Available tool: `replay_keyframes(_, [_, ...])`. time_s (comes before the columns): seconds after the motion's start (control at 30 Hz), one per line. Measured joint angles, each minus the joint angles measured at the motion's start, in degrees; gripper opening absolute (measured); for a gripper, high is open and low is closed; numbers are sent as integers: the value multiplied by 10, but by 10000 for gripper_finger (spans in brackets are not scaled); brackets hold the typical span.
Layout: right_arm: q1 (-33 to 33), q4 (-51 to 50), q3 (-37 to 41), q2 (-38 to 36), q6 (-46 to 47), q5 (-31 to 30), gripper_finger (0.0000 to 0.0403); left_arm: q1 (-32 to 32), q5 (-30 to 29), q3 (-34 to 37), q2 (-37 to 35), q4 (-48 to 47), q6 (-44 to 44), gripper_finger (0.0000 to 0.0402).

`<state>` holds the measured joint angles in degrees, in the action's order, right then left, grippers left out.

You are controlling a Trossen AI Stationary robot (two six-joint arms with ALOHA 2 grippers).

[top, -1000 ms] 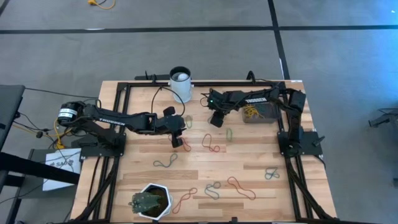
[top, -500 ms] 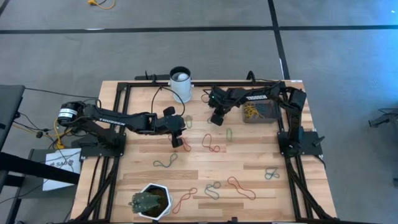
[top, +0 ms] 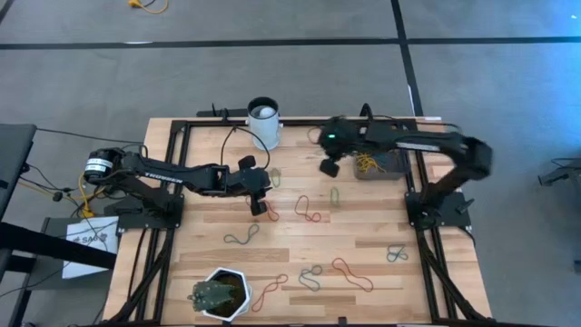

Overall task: Pick and place items into bin
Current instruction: Put the blue rubber band into the bin

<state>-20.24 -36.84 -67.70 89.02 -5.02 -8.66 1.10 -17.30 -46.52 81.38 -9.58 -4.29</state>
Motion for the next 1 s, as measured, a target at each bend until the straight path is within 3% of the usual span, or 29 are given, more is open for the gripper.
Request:
replay_keyframes(0.27, [18,-210,0,-194,108,-153,0,0,1,0,0,0,0,83])
replay_keyframes(0.5, [17,-378,1,-274,261,-244,0,0,1,0,0,0,0,83])
replay_keyframes(0.83, [-18,-351,141,-288,320,-240,0,0,2,0,0,0,0,83])
replay_keyframes(1.0, [-50,-278,233,-277,321,-189,0,0,3,0,0,0,0,83])
